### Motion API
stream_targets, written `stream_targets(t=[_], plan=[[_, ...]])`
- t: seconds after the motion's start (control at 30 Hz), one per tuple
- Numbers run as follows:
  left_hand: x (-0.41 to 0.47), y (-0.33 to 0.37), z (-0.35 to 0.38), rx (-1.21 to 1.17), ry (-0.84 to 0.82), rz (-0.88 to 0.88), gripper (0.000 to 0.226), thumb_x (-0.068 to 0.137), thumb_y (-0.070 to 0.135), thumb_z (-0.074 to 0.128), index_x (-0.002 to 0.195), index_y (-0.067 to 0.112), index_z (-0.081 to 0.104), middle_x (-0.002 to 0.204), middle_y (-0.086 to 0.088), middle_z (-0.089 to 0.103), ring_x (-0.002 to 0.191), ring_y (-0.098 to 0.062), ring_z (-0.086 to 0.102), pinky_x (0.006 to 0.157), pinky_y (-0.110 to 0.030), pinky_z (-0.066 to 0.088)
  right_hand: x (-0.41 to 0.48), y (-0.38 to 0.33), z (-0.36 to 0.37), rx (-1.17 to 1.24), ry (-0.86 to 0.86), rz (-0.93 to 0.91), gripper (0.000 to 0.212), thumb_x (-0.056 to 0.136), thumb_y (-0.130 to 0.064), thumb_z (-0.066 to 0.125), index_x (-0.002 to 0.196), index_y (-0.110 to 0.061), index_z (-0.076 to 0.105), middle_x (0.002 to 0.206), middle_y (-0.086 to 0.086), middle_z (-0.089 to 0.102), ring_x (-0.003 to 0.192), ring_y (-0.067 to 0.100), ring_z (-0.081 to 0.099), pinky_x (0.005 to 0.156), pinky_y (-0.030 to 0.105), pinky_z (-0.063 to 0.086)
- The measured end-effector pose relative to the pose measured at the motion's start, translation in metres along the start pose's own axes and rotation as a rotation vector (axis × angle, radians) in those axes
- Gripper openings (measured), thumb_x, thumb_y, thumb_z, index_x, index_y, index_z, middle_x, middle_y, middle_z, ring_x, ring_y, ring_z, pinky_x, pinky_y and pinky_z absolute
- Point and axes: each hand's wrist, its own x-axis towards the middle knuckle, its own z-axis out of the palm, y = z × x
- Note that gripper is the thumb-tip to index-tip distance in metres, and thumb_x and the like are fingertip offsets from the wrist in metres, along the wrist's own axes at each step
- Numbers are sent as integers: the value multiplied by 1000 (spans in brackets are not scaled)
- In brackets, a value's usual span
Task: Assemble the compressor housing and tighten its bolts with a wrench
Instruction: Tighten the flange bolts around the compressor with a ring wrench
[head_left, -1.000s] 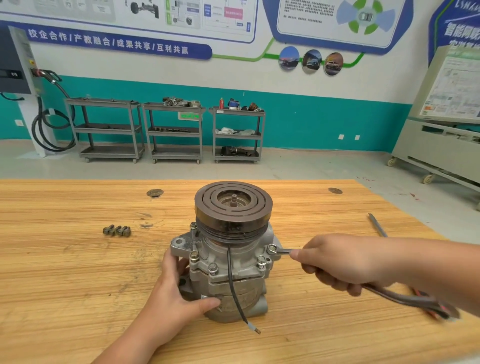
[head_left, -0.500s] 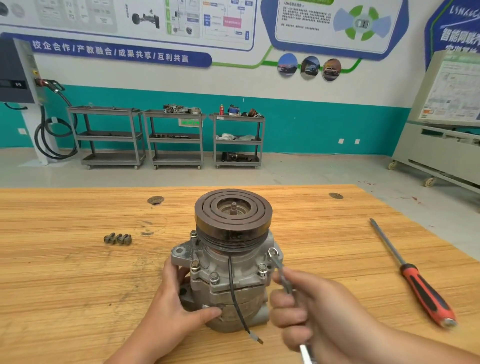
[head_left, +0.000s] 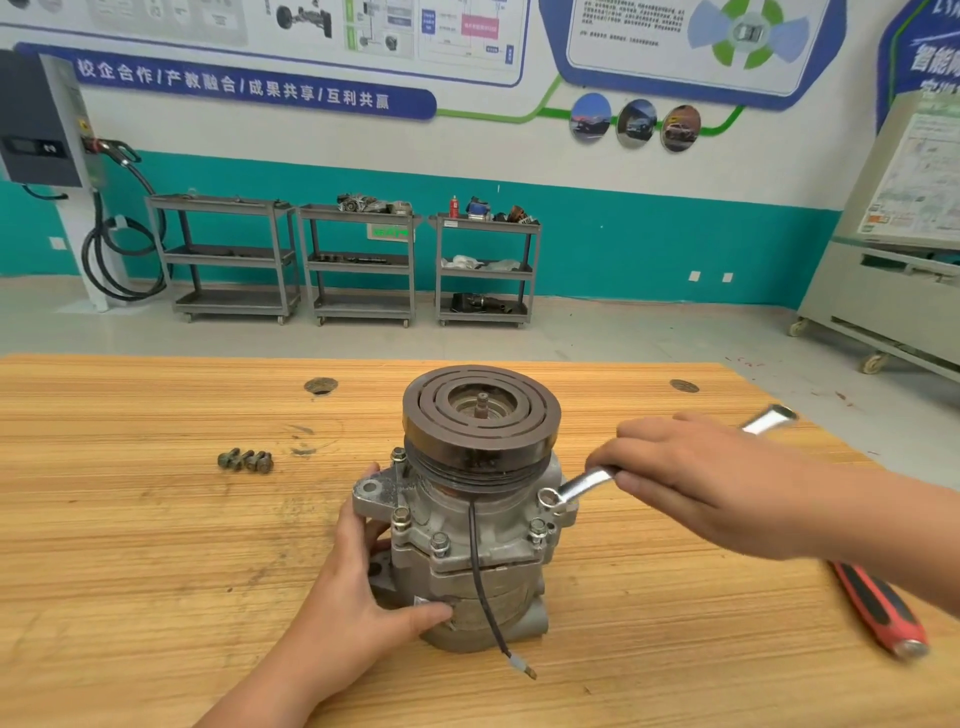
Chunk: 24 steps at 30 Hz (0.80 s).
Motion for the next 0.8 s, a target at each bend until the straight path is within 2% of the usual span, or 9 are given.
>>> stream_targets(t=[0.1, 0.2, 0.27, 0.33, 0.4, 0.47, 0.53, 0.67, 0.8], plan=[[0, 3, 0, -9, 3, -7, 107, 44, 56, 87, 123, 63, 16, 124, 25, 50, 109, 20, 47, 84, -9, 42, 17, 6, -2, -52, -78, -71, 58, 88, -56, 5, 130, -39, 41, 99, -25, 40, 90, -7, 37, 85, 17, 24], [0, 3, 1, -17, 0, -1, 109, 39, 64, 84, 123, 66, 15, 123, 30, 49, 110, 21, 46, 83, -8, 42, 28, 10, -9, -14, -198, -89, 40, 96, -49, 22, 131, -41, 42, 87, -30, 36, 84, -18, 35, 74, 9, 26], [0, 2, 1, -24, -3, 4, 115, 39, 63, 83, 132, 58, 15, 123, 29, 49, 110, 21, 46, 81, -3, 41, 33, 11, -15, 0, -236, -88, 35, 98, -46, 29, 130, -44, 43, 86, -32, 37, 84, -22, 35, 72, 7, 29], [1, 0, 1, -30, -4, 10, 120, 41, 59, 83, 139, 48, 14, 124, 26, 51, 110, 19, 47, 80, 0, 40, 33, 11, -18, 31, -289, -58, 33, 98, -44, 32, 128, -43, 47, 88, -31, 43, 85, -17, 41, 75, 11, 33], [1, -1, 1, -28, -5, 11, 116, 42, 61, 86, 134, 53, 16, 124, 26, 51, 110, 19, 48, 82, -3, 41, 27, 6, -18, 92, -356, 6, 28, 98, -44, 35, 119, -42, 53, 88, -22, 55, 81, -6, 50, 76, 21, 42], [1, 0, 1, -7, -2, 5, 109, 41, 63, 84, 126, 61, 16, 125, 28, 50, 111, 19, 46, 86, -8, 40, 17, 0, -17, 230, -417, 108, 23, 97, -43, 39, 106, -35, 59, 73, -15, 59, 66, -1, 54, 67, 22, 47], [1, 0, 1, 3, 0, 0, 108, 40, 64, 82, 123, 66, 14, 126, 29, 49, 113, 19, 45, 88, -10, 39, 8, -9, -12, 546, -464, 212, 22, 98, -35, 45, 97, -22, 62, 59, -11, 58, 53, 3, 56, 59, 21, 49], [1, -3, 1, 5, 9, 15, 116, 40, 62, 83, 132, 60, 12, 130, 29, 45, 115, 21, 42, 90, -12, 39, -7, -48, 7, 1492, -506, 419, 17, 88, -22, 55, 77, -11, 64, 61, 4, 62, 49, 16, 64, 43, 23, 52], [1, -7, 1, 9, 3, 53, 121, 44, 59, 85, 141, 46, 14, 132, 19, 52, 119, 8, 50, 98, -20, 42, 0, -94, 30, 2179, -219, 537, 20, 73, -17, 59, 61, -6, 70, 59, 15, 63, 49, 26, 66, 36, 26, 51]])
